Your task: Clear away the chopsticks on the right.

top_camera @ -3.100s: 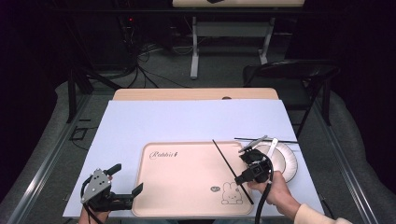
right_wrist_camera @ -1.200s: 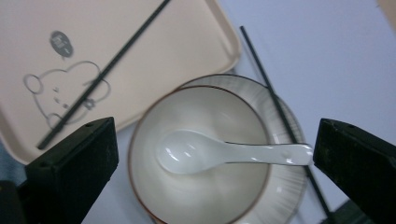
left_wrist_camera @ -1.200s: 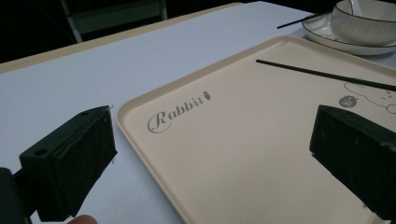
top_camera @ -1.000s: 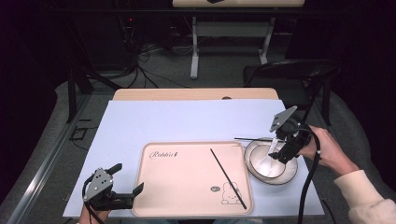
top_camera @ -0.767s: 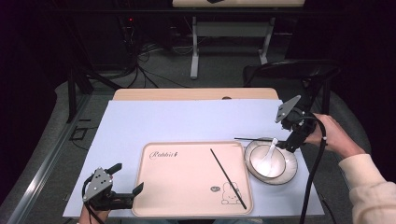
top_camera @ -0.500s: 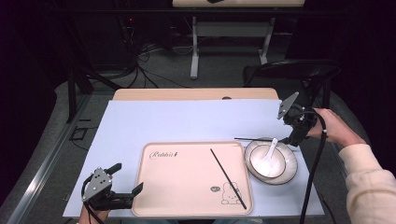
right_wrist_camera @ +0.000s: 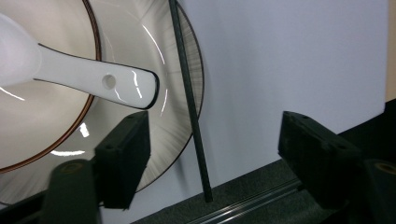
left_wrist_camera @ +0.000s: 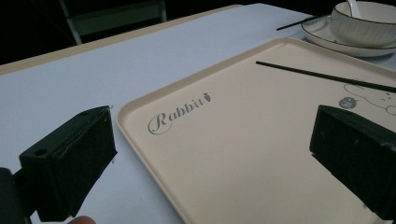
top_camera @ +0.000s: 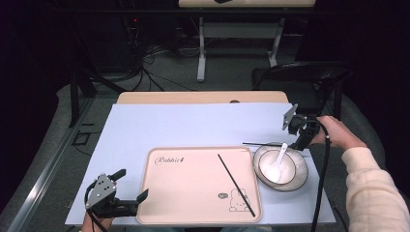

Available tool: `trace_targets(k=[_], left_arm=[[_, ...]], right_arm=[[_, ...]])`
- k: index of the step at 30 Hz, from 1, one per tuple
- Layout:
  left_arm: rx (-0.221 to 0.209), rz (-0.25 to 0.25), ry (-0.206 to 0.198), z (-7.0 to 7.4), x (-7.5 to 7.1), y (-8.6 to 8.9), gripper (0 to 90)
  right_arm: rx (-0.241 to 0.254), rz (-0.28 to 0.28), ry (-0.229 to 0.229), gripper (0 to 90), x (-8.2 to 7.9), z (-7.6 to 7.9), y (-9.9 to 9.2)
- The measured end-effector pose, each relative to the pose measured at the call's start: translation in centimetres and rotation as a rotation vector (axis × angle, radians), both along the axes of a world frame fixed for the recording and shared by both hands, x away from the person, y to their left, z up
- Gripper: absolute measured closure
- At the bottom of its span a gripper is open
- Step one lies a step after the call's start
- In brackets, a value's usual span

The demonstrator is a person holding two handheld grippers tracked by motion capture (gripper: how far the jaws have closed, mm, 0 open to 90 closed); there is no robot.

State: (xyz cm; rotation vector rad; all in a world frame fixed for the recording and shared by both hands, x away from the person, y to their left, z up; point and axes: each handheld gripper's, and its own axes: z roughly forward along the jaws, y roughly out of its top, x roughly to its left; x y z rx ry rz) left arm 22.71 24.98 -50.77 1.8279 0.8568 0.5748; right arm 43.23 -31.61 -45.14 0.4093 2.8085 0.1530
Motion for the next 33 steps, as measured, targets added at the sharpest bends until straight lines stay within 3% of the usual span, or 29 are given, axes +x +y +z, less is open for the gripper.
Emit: trace_targets(k=[1,2,5,8,11,14,16,17,20,23,26,33], left_arm=[[0.002,0.000,-0.001,0.0,0.0,0.0,0.1],[-0.001,-0.001,-0.002,0.0,0.0,0.0,0.1],[-0.005,0.001,-0.006,0.0,0.0,0.1,0.1],[-0.004,0.002,-0.003,0.0,0.0,0.1,0.1],[-0.004,0.007,-0.003,0.0,0.0,0.1,0.1],[-0.004,0.006,-0.003,0.0,0.0,0.1,0.1],[-0.004,0.006,-0.002,0.0,0.0,0.1,0.1],[-0.004,0.008,-0.002,0.0,0.0,0.1,0.1],[-0.004,0.006,-0.001,0.0,0.0,0.1,0.1],[-0.003,0.006,-0.001,0.0,0.0,0.1,0.1],[-0.003,0.006,-0.002,0.0,0.0,0.1,0.1],[-0.002,0.008,-0.002,0.0,0.0,0.1,0.1]], right_arm=[[-0.024,0.010,0.006,34.5,0.1,-0.5,0.2],[-0.024,0.010,0.006,34.5,0.1,-0.5,0.2],[0.004,0.024,0.003,48.6,0.0,-1.8,0.4],[-0.009,0.050,0.018,52.8,0.0,-2.2,0.6],[-0.017,0.069,-0.004,61.8,0.0,-3.0,1.0],[-0.009,0.076,0.009,64.4,0.1,-3.4,1.0],[-0.032,0.089,0.020,67.4,0.3,-3.8,1.0],[-0.016,0.086,0.030,68.2,0.3,-4.0,0.9],[-0.037,0.076,0.030,69.8,0.3,-4.2,0.9],[-0.014,0.071,0.036,73.0,0.6,-4.6,0.7],[-0.027,0.046,0.042,74.2,0.6,-4.7,0.6],[-0.017,0.049,0.029,79.0,0.5,-4.6,0.4]])
